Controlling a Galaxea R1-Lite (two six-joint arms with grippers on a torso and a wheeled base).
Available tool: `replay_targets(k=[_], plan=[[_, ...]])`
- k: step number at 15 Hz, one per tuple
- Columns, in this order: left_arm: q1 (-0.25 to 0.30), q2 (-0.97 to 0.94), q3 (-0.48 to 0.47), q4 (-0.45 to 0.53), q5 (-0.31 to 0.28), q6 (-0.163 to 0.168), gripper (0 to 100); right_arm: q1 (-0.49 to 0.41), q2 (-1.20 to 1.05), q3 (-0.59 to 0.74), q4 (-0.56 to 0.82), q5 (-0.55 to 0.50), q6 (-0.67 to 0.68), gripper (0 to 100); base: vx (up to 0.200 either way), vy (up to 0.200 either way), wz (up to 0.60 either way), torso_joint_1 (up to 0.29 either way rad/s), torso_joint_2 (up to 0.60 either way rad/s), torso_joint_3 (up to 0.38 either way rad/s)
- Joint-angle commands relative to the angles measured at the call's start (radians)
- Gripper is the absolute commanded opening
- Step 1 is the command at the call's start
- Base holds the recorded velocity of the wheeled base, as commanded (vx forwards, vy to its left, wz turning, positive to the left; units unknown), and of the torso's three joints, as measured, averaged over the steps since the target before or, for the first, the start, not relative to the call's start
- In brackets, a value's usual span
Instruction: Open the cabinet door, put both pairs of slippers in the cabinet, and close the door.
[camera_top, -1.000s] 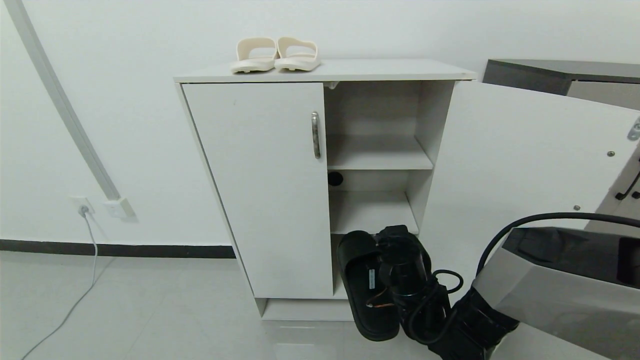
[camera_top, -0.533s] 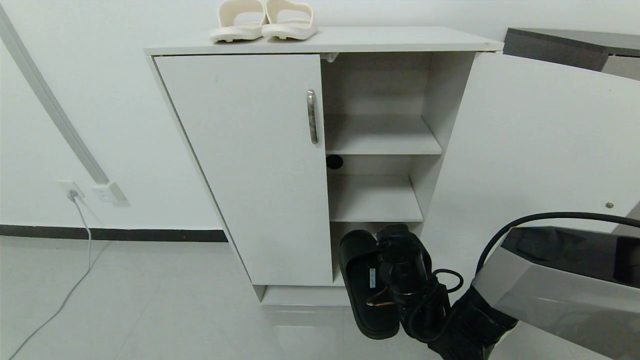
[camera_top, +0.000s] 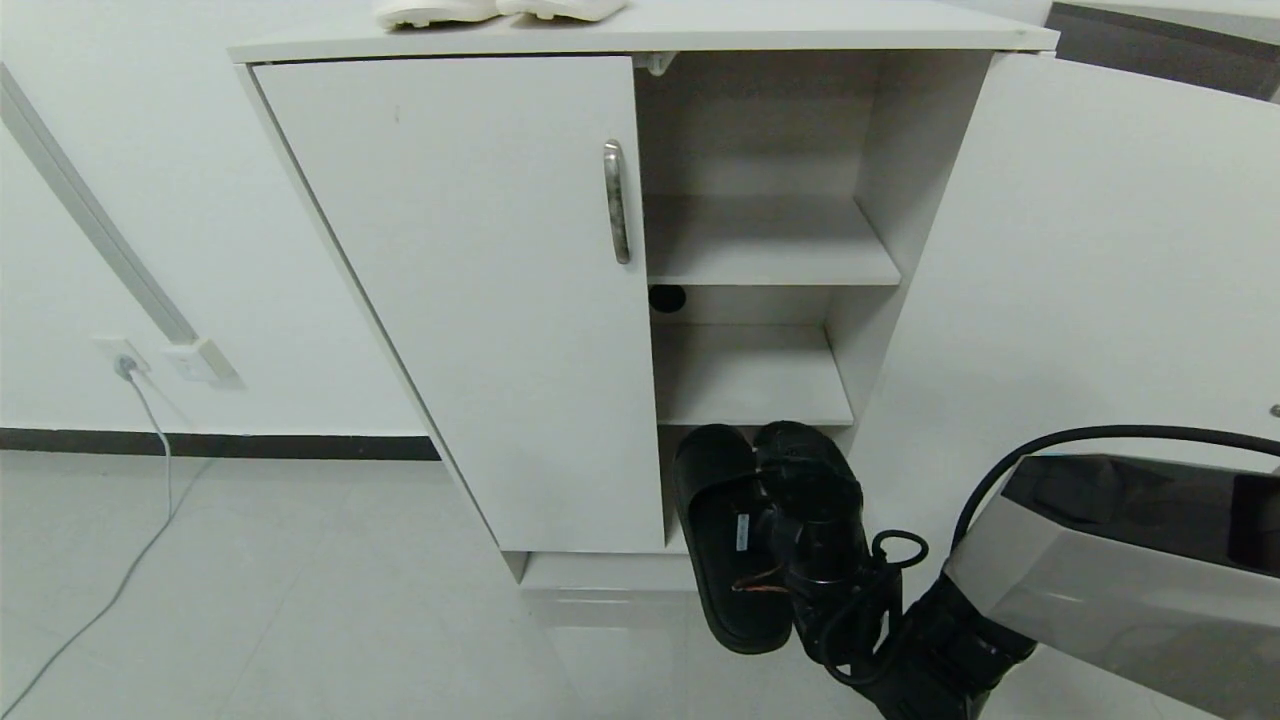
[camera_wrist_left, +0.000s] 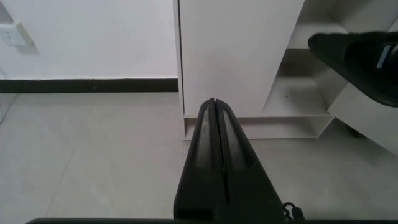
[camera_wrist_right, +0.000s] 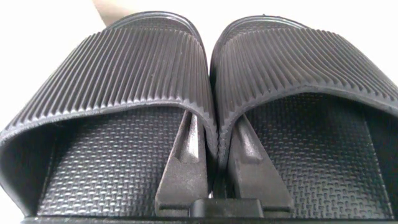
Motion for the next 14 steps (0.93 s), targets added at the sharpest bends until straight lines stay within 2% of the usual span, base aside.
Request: replay_targets(k=[1, 8, 12, 14], plan=[[0.0, 0.002, 0.0, 0.0, 0.0, -0.001, 0, 0.0, -0.002, 0.027, -0.102, -0.007, -0.067, 0, 0.0, 0.0, 0.0, 0.0, 0.0, 0.0], [0.0, 0.002, 0.0, 0.0, 0.0, -0.001, 0, -0.037, 0.052, 0.033, -0.125, -0.01, -0.09, 0, 0.0, 0.0, 0.0, 0.0, 0.0, 0.0], [0.0, 0.002, 0.0, 0.0, 0.0, -0.001, 0, -0.049, 0.052, 0.024, -0.105, -0.013, -0.06, 0, 0.0, 0.0, 0.0, 0.0, 0.0, 0.0], [0.0, 0.002, 0.0, 0.0, 0.0, 0.001, 0, -0.049, 0.052, 0.015, -0.104, -0.013, -0.06, 0, 0.2, 0.0, 0.0, 0.002, 0.0, -0.002]])
